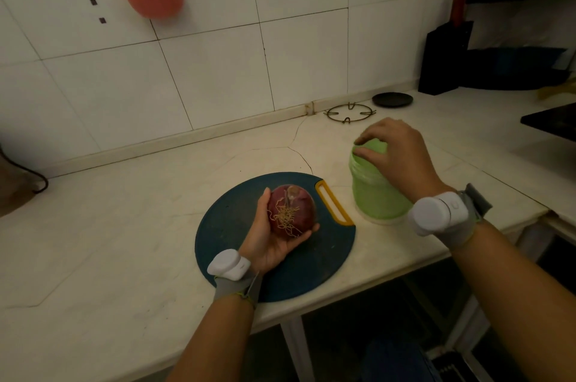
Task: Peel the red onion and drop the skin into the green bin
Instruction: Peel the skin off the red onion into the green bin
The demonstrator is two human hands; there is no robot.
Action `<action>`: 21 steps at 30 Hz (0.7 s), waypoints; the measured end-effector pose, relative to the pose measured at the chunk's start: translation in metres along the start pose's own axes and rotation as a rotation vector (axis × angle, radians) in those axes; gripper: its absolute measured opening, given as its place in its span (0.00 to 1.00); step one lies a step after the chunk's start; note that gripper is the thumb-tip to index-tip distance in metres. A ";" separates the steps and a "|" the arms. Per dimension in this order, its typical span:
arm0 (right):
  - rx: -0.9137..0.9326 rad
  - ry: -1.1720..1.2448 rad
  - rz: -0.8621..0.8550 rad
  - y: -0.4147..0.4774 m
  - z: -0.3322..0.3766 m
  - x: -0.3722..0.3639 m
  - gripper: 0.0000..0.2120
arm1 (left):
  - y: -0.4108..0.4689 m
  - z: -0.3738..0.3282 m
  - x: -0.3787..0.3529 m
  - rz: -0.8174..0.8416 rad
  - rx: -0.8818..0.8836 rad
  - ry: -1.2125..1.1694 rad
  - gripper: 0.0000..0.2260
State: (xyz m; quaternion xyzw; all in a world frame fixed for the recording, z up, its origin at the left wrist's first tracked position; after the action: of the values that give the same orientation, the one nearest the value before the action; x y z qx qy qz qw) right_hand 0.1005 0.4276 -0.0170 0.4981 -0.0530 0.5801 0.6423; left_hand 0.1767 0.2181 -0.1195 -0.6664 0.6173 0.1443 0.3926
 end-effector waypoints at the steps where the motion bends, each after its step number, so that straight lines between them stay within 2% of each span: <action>1: 0.032 0.064 0.037 -0.003 0.009 -0.001 0.10 | -0.001 0.000 0.000 -0.011 0.000 0.002 0.24; 5: 0.070 0.321 0.385 -0.021 0.038 -0.026 0.20 | -0.002 0.001 0.000 -0.021 -0.006 0.016 0.25; 8: 0.063 0.346 0.516 -0.030 0.042 -0.047 0.22 | -0.002 0.002 0.001 -0.018 -0.021 0.024 0.26; 16: 0.007 0.415 0.553 -0.033 0.041 -0.062 0.14 | 0.001 0.003 0.002 0.032 -0.065 0.004 0.26; 21: -0.009 0.432 0.513 -0.031 0.042 -0.066 0.08 | 0.003 0.003 0.003 0.052 -0.080 -0.002 0.25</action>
State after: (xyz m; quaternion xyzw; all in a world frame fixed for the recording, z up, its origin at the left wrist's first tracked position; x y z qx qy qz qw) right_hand 0.1258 0.3575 -0.0563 0.3312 -0.0422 0.8148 0.4740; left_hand 0.1750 0.2185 -0.1248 -0.6650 0.6277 0.1797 0.3625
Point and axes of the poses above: each hand's wrist, its own y-axis towards the middle knuckle, its own x-axis out of the back of the hand, z = x × y, the point moved 2 cm from there along y, towards the middle knuckle, and after that the axes turned 4 degrees about -x, right-handed, at the moved point
